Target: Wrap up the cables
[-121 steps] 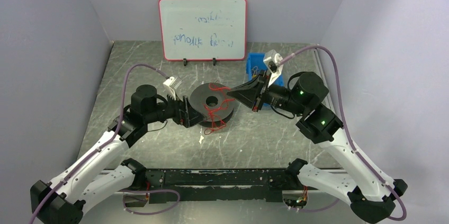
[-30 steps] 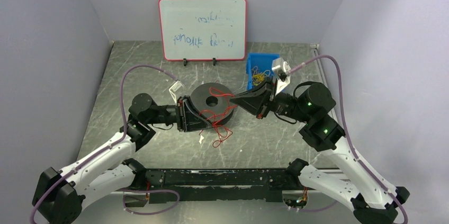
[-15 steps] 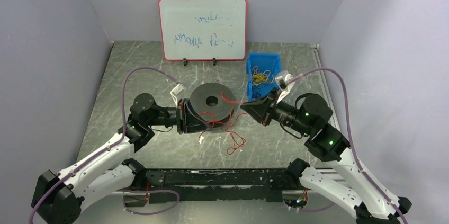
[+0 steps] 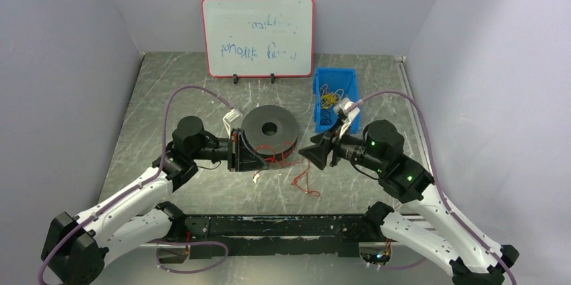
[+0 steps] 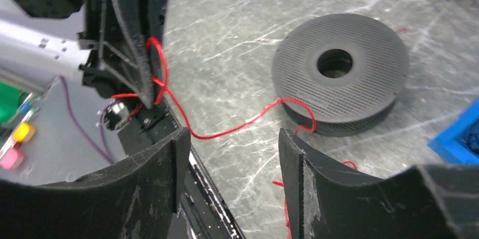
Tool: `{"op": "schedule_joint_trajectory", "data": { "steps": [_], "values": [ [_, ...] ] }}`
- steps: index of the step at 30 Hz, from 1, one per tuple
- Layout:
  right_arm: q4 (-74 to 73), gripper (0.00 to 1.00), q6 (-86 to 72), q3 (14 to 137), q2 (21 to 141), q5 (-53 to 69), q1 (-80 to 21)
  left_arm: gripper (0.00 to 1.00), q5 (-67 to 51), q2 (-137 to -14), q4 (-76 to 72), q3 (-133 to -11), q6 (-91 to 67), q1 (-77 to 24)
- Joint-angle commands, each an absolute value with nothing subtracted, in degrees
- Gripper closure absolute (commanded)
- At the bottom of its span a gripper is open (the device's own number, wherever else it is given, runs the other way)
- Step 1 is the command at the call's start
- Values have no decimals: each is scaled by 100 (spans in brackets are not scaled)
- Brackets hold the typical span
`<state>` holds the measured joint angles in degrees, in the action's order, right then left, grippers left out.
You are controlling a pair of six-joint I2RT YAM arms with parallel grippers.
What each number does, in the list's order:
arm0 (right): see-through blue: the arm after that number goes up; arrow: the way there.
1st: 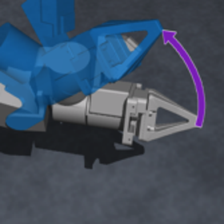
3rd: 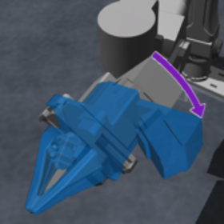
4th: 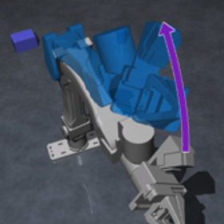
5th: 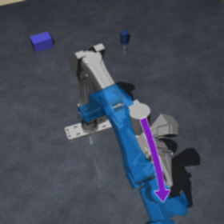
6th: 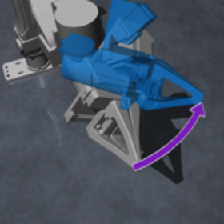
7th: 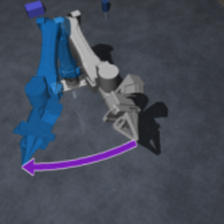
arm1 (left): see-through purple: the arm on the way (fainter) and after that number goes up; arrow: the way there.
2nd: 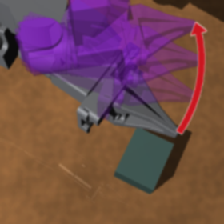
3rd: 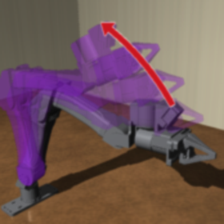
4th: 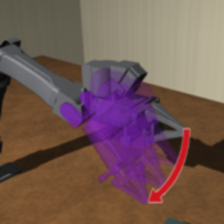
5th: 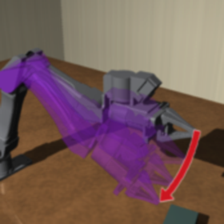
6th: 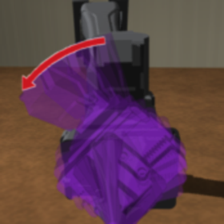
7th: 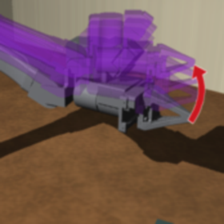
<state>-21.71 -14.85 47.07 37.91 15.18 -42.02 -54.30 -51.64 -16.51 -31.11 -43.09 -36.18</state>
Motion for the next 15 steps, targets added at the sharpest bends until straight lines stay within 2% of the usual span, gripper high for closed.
{"op": "schedule_joint_trajectory", "data": {
  "steps": [1, 10, 15],
  "values": [
    [-1617, 37, -1044, 4773, 3985, 2770, -4220, 93, -5627, -5256, -1680, -3224, -4272, -3682],
    [-304, 39, -1774, 4659, 4993, 3888, -4227, 93, -5587, -5204, -1637, -3201, -4184, -3777],
    [649, 47, -2379, 4467, 5304, 4349, -4232, 93, -5645, -5172, -1713, -3164, -4205, -3801]
  ]
}}
